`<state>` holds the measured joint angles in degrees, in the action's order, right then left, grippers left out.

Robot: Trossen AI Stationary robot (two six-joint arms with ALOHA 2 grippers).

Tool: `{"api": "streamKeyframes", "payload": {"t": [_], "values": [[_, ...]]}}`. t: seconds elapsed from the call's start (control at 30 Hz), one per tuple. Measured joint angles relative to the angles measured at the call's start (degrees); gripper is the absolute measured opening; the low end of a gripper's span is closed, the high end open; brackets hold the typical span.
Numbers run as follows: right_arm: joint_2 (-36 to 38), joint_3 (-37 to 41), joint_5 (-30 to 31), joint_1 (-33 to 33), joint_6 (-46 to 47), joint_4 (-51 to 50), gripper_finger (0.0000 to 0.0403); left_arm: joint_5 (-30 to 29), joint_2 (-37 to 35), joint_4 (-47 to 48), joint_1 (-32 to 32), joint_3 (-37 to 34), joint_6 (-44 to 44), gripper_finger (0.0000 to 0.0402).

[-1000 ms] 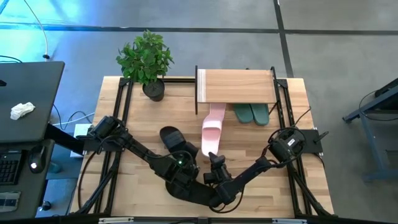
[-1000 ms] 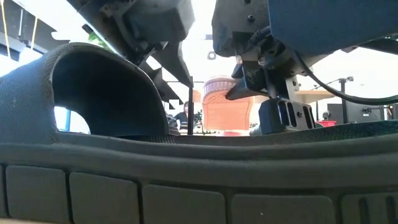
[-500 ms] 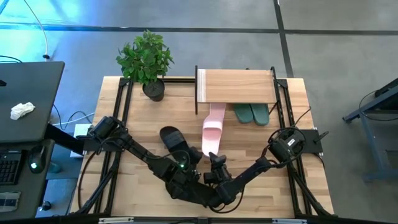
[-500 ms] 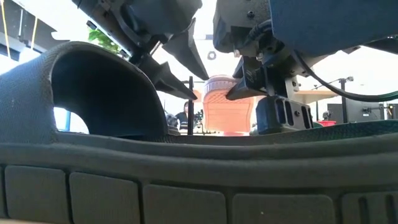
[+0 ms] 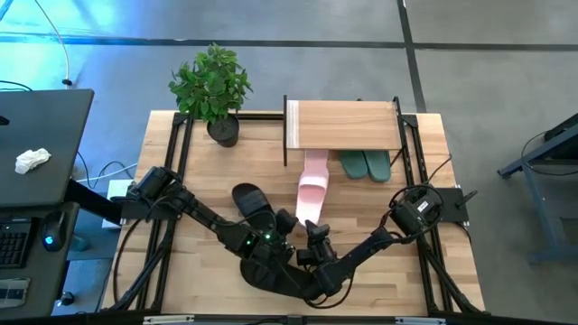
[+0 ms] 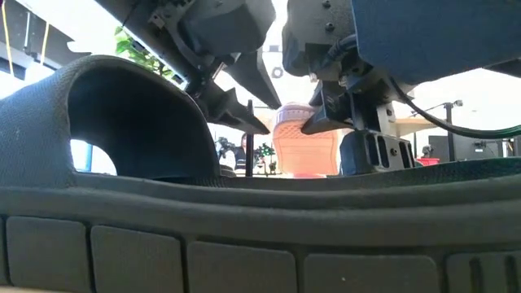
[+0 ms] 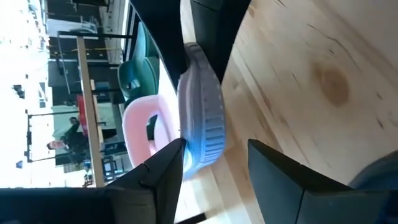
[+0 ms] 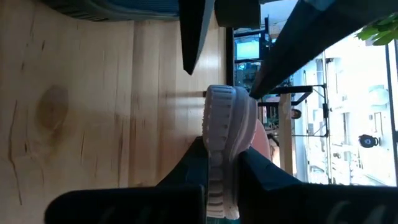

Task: Pick and place slides into the shelf
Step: Put the pink slide under the shelf

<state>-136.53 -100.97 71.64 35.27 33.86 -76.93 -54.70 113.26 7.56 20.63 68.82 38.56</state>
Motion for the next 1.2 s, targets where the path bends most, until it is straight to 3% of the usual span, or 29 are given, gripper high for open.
{"api": "streamKeyframes", "payload": {"t": [0.17, 0.5, 0.67, 0.8, 1.03, 1.2], "values": [[0.01, -0.18, 2.74, 0.11, -0.27, 1.14, 0.0014, -0.02, 0.06, -1.94, -0.23, 0.11, 1.9, 0.0166], [0.13, -0.2, 1.75, 0.09, -0.96, 2.08, 0.0014, 3.15, 0.17, -3.1, -2.4, 0.04, 0.71, 0.0165], [0.13, -0.2, 1.85, 0.03, -0.21, 2.01, 0.0017, 1.8, 0.17, -3.0, -2.29, 0.04, 0.17, 0.0115], [0.13, -0.15, 2.13, -0.07, 0.0, 1.99, 0.0057, 1.99, 0.17, -1.31, -2.26, 0.04, -1.57, 0.0048], [0.13, -0.15, 2.58, 1.36, 2.56, -1.32, 0.0123, -3.79, 0.17, 3.28, -2.37, 0.11, -7.85, 0.0052], [0.13, -0.68, -1.26, 4.75, 13.1, -9.21, 0.0149, -5.24, 0.14, 7.86, -3.27, 0.11, -12.08, 0.0047]]}}
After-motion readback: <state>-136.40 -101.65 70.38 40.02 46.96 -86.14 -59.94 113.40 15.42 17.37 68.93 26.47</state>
